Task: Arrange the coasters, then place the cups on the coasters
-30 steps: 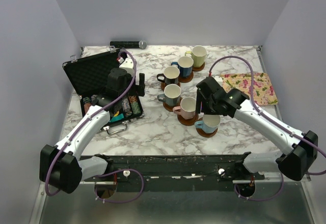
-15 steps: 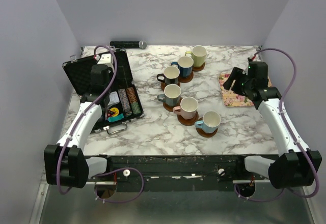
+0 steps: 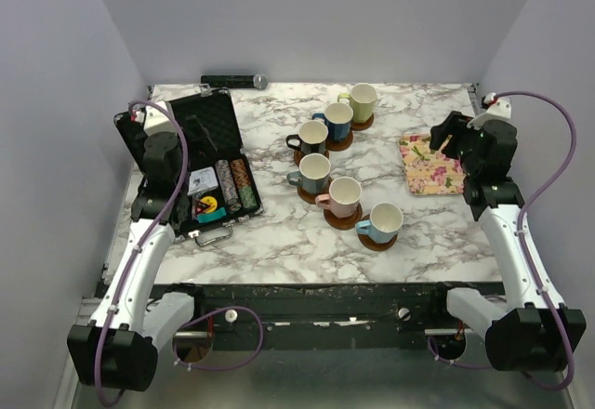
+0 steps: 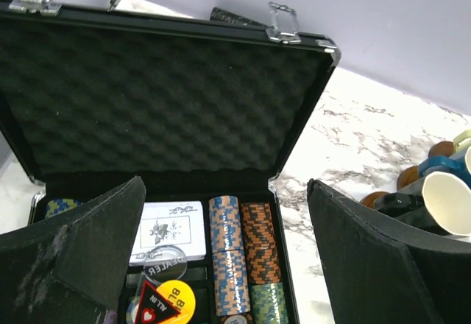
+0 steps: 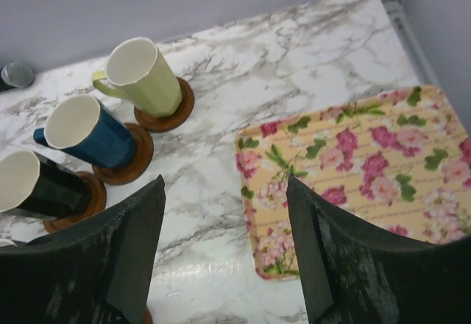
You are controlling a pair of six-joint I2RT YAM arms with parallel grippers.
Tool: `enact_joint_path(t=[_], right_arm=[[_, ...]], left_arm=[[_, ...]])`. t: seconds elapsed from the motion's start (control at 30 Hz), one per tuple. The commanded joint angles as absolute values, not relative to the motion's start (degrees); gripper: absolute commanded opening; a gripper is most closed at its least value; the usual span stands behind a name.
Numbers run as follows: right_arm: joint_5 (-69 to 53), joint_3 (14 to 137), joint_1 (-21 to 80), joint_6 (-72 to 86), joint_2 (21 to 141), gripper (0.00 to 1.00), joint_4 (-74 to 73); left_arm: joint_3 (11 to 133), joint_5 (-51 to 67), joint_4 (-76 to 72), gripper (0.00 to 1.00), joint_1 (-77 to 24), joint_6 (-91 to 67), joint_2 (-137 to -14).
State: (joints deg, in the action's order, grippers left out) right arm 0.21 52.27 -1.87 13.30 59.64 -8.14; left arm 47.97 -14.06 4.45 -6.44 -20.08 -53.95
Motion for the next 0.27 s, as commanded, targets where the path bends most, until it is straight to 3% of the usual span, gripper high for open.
enact_joint_path(t=[0.0,0.23], right_arm=[[3.4,50.9,-2.0,7.7,59.0,0.74,-0.6],[3.7,47.5,-2.0,6.7,56.6,0.74,-0.6]], left_arm=[[51.5,-19.1,10.5,0.99,-6.5,-25.0,-56.0],[54.0,-21.9,12.4,0.99,-6.5,-25.6,-57.5]])
